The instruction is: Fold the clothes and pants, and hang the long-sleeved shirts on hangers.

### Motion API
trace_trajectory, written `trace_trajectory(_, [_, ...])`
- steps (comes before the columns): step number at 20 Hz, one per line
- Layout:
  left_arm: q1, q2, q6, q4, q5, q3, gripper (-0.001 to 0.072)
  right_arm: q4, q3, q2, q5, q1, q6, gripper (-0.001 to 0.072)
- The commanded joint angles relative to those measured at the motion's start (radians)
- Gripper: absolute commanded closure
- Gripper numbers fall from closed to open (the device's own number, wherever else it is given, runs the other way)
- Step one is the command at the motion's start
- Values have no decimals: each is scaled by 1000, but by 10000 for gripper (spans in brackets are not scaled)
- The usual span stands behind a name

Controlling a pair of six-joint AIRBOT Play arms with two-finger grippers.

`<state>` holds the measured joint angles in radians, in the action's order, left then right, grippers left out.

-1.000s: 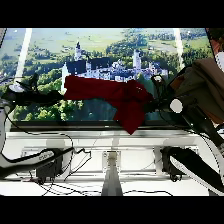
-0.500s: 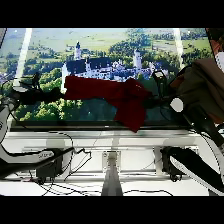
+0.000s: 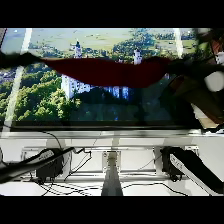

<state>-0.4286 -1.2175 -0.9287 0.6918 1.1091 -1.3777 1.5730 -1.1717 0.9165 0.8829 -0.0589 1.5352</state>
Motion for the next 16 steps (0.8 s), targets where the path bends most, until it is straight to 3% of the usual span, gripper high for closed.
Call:
trace_trajectory(1, [-59,167,-13,-16,-146,-130,687,-24,-166,-21,18,106,-1,692])
trace_trajectory(11, [-118,527,-13,-11,-497,-130,687,-288,-385,-234,19,16,-26,692])
trace_trajectory(16, [-209,610,-23,70,-504,-129,687,-372,-414,-335,14,13,-36,692])
